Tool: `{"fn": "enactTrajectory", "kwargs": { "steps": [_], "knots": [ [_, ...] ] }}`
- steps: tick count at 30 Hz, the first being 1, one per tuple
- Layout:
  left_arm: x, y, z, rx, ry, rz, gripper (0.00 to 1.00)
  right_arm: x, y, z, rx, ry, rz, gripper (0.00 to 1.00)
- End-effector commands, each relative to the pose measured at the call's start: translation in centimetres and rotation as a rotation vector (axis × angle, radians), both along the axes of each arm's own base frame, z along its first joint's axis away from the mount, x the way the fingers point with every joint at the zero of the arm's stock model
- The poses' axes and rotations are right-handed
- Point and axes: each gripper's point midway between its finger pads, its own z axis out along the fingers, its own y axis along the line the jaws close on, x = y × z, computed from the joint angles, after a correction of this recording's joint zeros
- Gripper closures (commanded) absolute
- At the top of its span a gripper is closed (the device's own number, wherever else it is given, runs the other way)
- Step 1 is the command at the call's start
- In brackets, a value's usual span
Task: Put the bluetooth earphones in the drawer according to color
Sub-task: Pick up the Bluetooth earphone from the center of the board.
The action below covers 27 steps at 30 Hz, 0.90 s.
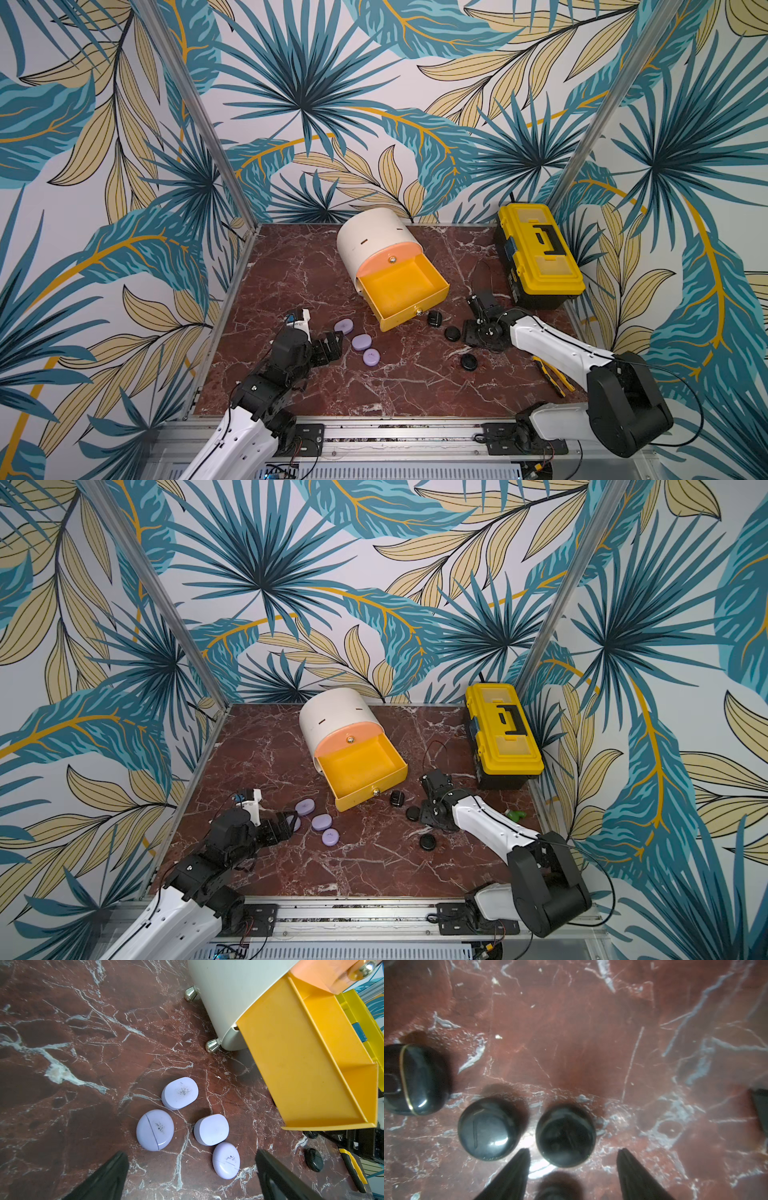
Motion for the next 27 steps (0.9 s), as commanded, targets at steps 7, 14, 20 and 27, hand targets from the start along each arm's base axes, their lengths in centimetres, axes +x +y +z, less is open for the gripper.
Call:
{"fn": "enactTrajectory", "kwargs": {
  "steps": [7,14,20,27],
  "knots": [
    [-0.1,0.2,-0.9,0.0,0.0,0.007,0.0,0.5,0.4,-1.4,0.008,0.047,0.013,0.35],
    [-0.1,0.1,-0.9,-0.005,-0.001,0.005,0.0,0.6,0.7,-1.9,0.02,0.075,0.023,0.39],
    [-0.1,0.0,-0.8,-0.008,-0.007,0.001,0.0,0.6,0.5,-0.8,0.017,0.045,0.033,0.44],
    [0.3,-0.8,0.5,-0.048,-0.043,-0.03,0.0,1.7,1.2,3.1,0.041,-0.024,0.084,0.45]
  ]
}}
